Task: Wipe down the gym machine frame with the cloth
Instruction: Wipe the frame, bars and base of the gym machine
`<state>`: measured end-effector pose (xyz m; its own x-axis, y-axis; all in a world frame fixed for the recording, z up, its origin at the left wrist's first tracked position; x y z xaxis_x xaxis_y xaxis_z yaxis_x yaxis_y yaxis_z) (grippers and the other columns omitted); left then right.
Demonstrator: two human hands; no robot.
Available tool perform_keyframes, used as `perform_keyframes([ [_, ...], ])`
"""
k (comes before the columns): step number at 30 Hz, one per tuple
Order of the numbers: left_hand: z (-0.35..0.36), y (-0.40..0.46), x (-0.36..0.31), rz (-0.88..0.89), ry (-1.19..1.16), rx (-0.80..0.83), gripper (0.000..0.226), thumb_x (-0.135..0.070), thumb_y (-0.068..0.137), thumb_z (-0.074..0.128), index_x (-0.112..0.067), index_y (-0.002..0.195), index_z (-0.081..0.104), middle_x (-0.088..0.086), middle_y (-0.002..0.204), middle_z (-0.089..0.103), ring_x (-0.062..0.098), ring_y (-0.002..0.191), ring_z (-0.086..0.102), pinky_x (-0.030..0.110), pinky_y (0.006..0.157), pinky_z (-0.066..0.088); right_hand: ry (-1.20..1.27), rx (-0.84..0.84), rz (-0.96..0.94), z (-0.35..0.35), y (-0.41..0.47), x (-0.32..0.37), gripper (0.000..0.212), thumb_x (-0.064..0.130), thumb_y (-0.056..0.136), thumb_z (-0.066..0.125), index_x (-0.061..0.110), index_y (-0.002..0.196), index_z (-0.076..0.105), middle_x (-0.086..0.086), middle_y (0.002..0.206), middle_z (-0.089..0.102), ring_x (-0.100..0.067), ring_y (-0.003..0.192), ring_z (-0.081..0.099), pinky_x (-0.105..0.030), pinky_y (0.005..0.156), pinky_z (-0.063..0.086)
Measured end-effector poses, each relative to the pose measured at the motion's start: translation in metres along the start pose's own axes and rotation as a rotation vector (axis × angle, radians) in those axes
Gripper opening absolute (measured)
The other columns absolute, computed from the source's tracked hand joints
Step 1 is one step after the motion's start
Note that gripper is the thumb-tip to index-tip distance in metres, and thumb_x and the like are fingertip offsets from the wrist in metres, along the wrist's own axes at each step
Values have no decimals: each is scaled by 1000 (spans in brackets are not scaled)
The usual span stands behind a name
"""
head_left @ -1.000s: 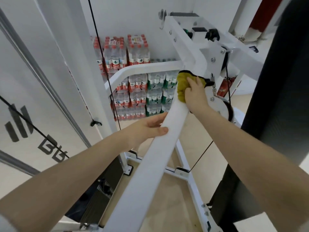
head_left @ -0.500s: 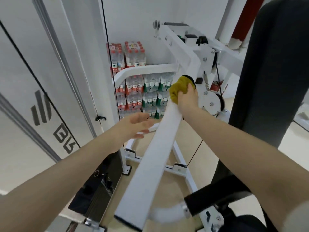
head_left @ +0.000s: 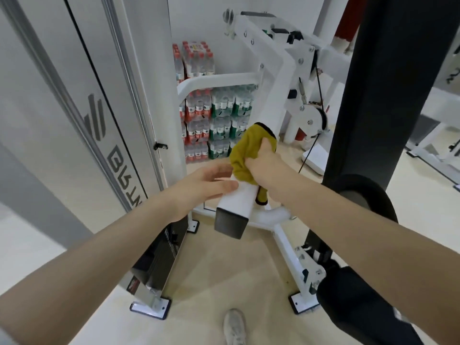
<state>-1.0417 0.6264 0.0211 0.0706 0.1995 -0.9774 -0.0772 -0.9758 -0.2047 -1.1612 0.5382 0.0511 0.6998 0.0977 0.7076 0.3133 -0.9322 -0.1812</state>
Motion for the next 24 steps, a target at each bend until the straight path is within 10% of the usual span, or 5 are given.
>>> perform_keyframes([
  [7, 11, -26, 9, -135, 106, -259, 37, -45, 85, 60, -17, 109, 63, 0, 111, 65, 15, 99, 62, 31, 95, 48, 156, -100, -73, -7, 65, -20, 70, 42, 76, 45, 18, 140, 32, -15, 138, 40, -38, 115, 49, -51, 96, 45],
  [15, 23, -31, -2, -99, 97, -393, 35, -33, 90, 58, -7, 114, 60, 7, 110, 66, 16, 84, 65, 23, 75, 54, -66, 8, -354, 18, -20, -8, 42, 7, 88, 40, 11, 129, 47, -17, 133, 42, -39, 122, 40, -50, 105, 33],
  [24, 50, -72, 26, 33, -500, -469, 29, -31, 98, 38, -12, 112, 56, 8, 105, 62, 17, 98, 58, 27, 98, 43, -29, 250, -563, -7, -119, -36, 44, -6, 94, 36, 9, 133, 48, -9, 129, 52, -13, 104, 50, -8, 84, 39],
])
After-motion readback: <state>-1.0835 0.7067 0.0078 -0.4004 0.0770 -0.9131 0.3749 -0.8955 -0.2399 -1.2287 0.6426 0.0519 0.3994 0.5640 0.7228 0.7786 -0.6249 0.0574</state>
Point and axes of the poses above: each hand's wrist, its own y-axis towards the middle knuckle, its own z-axis out of the palm, x = y × z, the point moved 2 cm from there along y, towards the middle knuckle
